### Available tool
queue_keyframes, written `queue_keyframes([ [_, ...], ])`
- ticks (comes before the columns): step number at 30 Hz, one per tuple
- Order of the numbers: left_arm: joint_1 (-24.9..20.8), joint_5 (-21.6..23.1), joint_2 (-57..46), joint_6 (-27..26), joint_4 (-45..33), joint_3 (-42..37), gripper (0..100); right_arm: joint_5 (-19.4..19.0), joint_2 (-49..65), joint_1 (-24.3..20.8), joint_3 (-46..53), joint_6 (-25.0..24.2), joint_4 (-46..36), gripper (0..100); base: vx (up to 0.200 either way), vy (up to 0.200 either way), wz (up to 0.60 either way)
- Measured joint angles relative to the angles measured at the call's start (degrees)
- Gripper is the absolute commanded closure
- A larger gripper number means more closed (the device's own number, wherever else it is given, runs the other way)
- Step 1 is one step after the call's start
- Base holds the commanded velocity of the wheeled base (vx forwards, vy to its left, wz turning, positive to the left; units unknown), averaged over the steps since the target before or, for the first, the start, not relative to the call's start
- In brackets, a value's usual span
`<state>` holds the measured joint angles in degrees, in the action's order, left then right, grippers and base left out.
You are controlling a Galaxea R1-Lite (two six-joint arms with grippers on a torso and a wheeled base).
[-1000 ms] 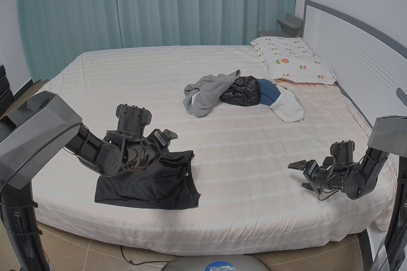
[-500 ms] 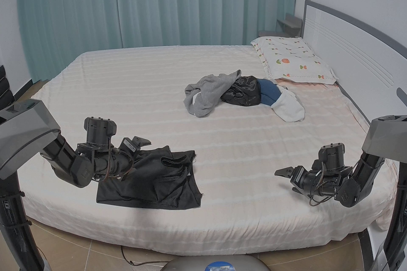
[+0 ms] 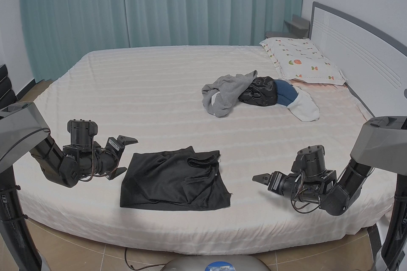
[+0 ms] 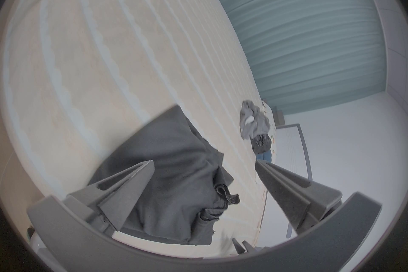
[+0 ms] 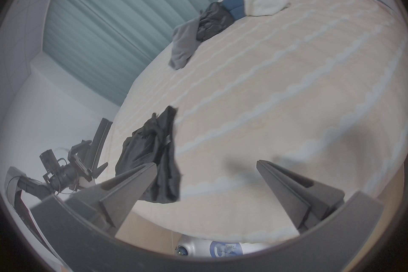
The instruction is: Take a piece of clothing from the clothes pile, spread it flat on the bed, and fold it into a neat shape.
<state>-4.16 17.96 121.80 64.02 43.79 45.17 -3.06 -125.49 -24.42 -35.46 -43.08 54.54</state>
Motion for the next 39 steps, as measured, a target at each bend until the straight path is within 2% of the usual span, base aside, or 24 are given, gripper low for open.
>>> queue_keyframes([
  [5, 1.2, 1.3, 0.7, 0.0, 1.4, -0.3, 0, 1.2, -0.7, -2.5, -5.0, 1.3, -5.8, 0, 0.0, 0.2, 0.0],
  [11, 2.0, 2.6, 2.0, -0.1, 2.2, -0.5, 0, 7.4, -2.7, -5.8, -9.6, 1.9, -8.3, 0, 0.0, 0.2, 0.0],
  [13, 2.0, 2.8, 2.4, -0.3, 2.3, -0.5, 0, 8.2, -3.5, -6.6, -10.2, 2.0, -8.4, 0, 0.0, 0.2, 0.0],
  [21, 2.0, 2.8, 3.0, -0.4, 2.4, -0.4, 0, 14.5, -5.4, -7.4, -11.9, 4.3, -9.0, 0, 0.0, 0.0, 0.0],
  [39, 2.0, 2.9, 3.4, -0.3, 2.3, 0.1, 0, 17.6, -8.4, -8.0, -14.3, 8.2, -9.0, 0, 0.0, 0.0, 0.0],
])
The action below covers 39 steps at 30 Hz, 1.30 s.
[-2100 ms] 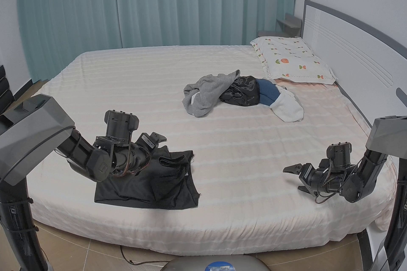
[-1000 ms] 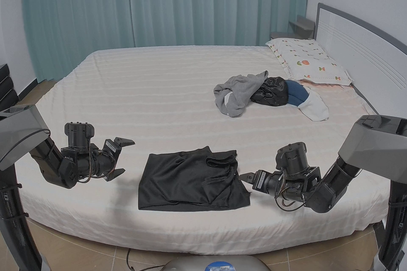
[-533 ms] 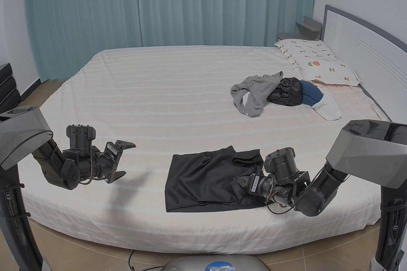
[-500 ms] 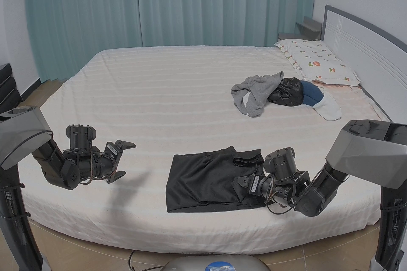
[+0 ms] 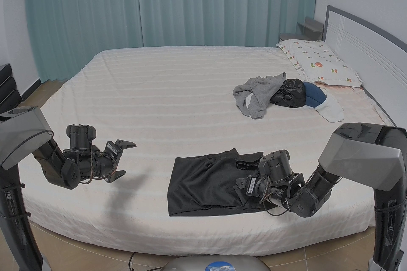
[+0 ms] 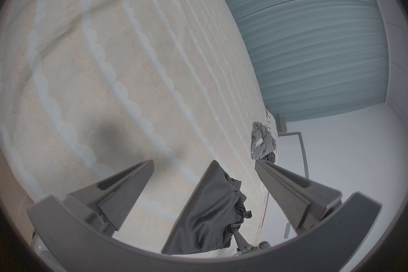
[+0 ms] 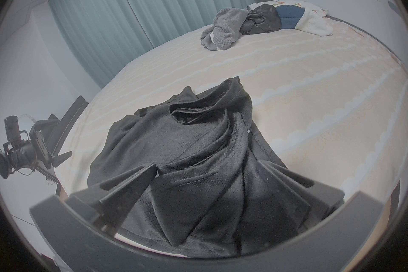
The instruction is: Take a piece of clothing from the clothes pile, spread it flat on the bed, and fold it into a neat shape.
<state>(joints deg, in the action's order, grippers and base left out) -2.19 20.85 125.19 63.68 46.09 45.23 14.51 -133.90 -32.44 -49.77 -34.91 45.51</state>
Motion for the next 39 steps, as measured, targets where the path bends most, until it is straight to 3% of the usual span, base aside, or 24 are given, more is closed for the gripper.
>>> queue_keyframes([
  [10, 0.0, 0.0, 0.1, 0.1, -0.5, 0.6, 0, 1.7, -1.6, -0.1, 0.2, 3.6, 0.7, 0, 0.0, 0.0, 0.0],
  [22, 0.0, 0.0, 0.1, 0.1, -0.5, 0.7, 0, 1.5, -1.5, -0.8, 0.7, 3.4, 7.7, 0, 0.0, 0.0, 0.0],
  [31, 0.0, 0.0, 0.1, 0.4, -0.7, 1.0, 0, 1.1, -2.3, -1.3, 1.5, 4.1, 6.9, 0, 0.0, 0.0, 0.0],
  [39, 0.0, 0.0, 0.2, 0.4, -0.7, 0.9, 0, 1.6, -3.5, 1.2, 2.1, 5.6, 5.7, 0, 0.0, 0.0, 0.0],
])
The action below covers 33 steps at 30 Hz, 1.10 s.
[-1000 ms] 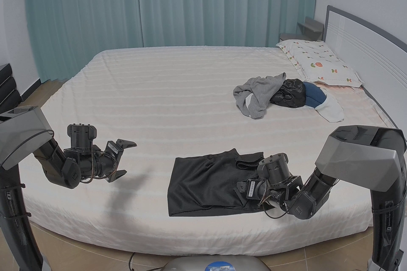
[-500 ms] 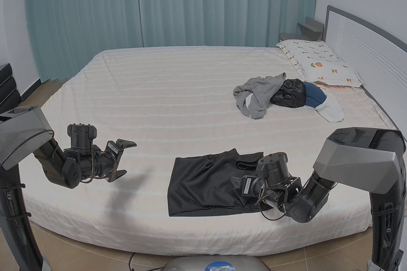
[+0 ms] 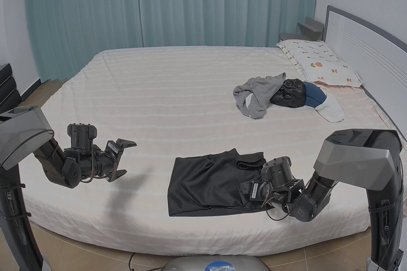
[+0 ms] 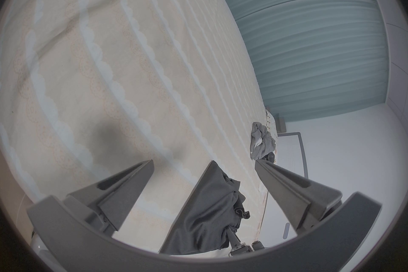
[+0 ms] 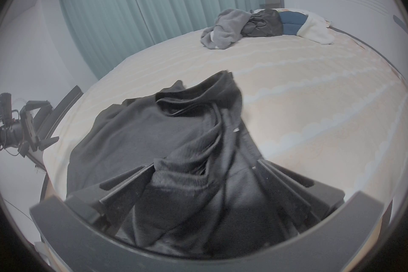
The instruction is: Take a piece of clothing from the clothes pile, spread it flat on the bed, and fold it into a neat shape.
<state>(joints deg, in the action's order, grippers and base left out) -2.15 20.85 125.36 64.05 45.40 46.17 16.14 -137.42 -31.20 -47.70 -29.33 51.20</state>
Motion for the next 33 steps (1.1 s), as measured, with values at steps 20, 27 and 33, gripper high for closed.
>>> queue_keyframes([
  [20, 0.1, 0.1, 0.0, 0.0, 0.0, 0.0, 0, -1.4, 8.0, 9.4, 15.4, 11.6, -0.6, 0, 0.0, 0.0, 0.0],
  [27, 0.1, 0.1, 0.0, 0.0, 0.0, 0.0, 0, -1.5, 10.8, 10.6, 16.3, 11.8, -0.6, 0, 0.0, 0.0, 0.0],
  [33, 0.1, 0.0, 0.0, 0.0, 0.0, 0.0, 0, -3.7, 14.3, 10.8, 14.6, 7.1, 0.0, 0, 0.0, 0.0, 0.0],
])
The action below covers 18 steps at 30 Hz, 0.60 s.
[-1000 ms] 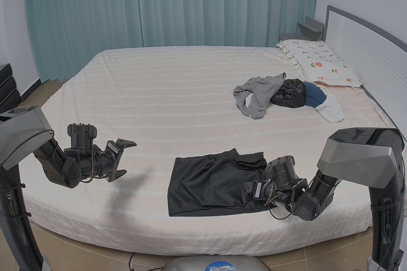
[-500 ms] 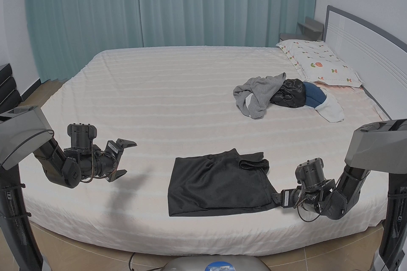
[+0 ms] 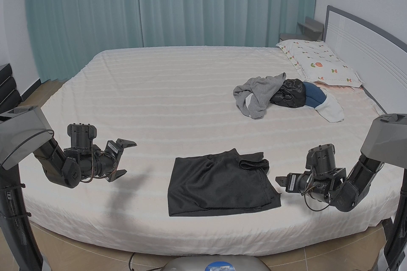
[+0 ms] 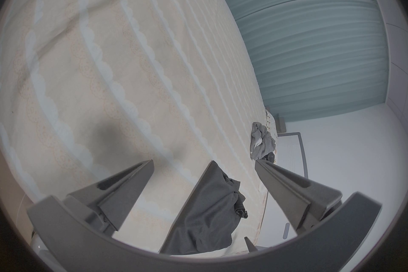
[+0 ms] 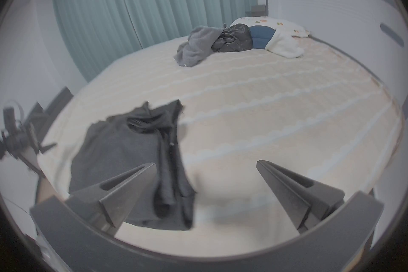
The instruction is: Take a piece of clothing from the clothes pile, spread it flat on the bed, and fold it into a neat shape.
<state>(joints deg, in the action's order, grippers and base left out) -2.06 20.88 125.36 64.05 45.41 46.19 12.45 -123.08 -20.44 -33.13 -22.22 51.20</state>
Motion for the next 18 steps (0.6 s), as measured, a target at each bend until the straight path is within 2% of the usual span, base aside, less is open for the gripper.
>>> queue_keyframes([
  [5, 0.0, 0.0, 0.0, 0.0, 0.1, -0.2, 0, -3.2, 0.3, -2.5, -3.0, -7.9, 0.0, 0, 0.0, 0.0, 0.0],
  [11, 0.0, 0.0, 0.0, 0.0, 0.2, -0.5, 0, -8.2, -0.8, -6.6, -7.1, -13.2, -0.2, 0, 0.2, 0.0, 0.0],
  [13, 0.0, -0.1, 0.0, 0.0, 0.3, -0.5, 0, -8.7, -1.4, -7.5, -8.5, -14.1, -0.7, 0, 0.2, 0.0, 0.0],
  [18, 0.1, -0.1, 0.0, 0.0, 0.5, -0.7, 0, -9.8, -4.0, -10.0, -13.2, -14.9, -2.1, 0, 0.0, 0.0, 0.0],
])
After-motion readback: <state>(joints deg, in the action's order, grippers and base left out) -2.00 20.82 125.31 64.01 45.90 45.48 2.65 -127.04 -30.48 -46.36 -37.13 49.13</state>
